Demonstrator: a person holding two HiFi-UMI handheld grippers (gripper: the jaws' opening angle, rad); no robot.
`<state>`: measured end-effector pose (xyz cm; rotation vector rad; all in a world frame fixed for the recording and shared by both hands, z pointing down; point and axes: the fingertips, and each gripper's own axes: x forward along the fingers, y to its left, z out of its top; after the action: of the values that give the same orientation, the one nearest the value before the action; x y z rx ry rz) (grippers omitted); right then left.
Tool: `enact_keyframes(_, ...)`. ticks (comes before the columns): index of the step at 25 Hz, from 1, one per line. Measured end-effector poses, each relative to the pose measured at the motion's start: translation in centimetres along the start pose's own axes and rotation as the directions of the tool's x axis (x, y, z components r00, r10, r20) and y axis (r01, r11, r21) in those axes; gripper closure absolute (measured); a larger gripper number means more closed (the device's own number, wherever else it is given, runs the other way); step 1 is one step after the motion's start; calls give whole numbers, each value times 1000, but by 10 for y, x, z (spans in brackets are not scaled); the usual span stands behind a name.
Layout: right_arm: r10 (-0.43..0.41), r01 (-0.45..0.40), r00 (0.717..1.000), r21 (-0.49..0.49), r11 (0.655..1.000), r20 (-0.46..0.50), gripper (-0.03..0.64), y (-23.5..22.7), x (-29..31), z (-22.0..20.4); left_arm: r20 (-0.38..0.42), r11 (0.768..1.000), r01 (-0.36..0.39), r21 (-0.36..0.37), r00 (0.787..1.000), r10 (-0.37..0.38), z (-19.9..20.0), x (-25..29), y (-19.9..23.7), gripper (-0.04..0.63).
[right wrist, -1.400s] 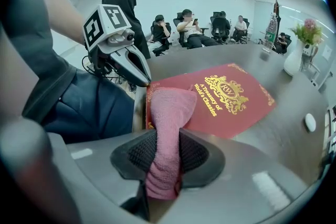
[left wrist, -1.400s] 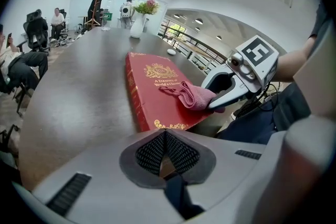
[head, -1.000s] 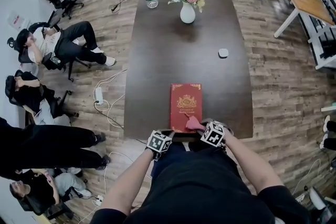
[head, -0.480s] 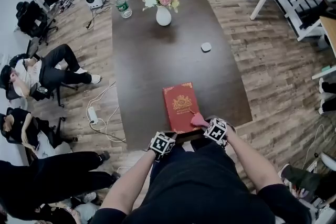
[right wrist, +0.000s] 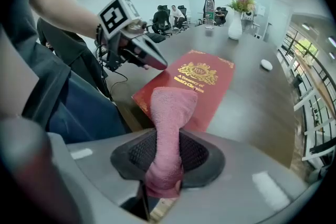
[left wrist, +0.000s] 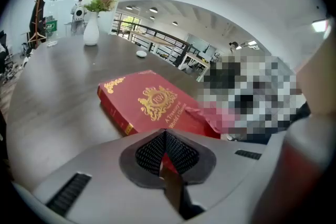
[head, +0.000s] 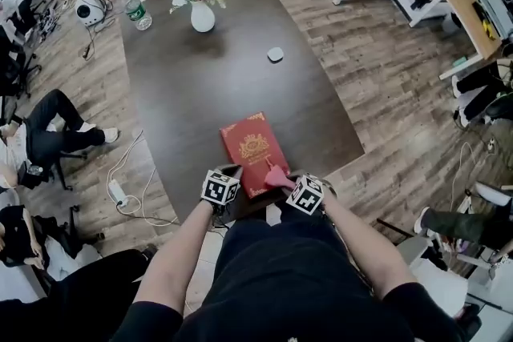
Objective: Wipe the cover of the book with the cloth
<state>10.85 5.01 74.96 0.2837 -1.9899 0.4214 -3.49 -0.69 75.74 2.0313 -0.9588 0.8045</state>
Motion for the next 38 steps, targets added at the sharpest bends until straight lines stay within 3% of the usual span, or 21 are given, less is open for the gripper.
enact_keyframes(9,43,-40,998,-65,997,36,497,50,27,47,-14,995,20,93,1000,-19,29,25,17,600)
enact_keyframes(15,79,-73,994,-79,994,73,497,71,40,67,-9,995,34,97,999,-34,32,27,14,600)
enact_keyframes(26,88,-78,993,-123,989,80,497,83,62,70,-15,996,27,89,1000,-26,30,31,12,600)
enact_keyframes(38,84,-78,994,-88,993,73,497,75,64,64,-5,995,23,94,1000,-23,26,33,15,600)
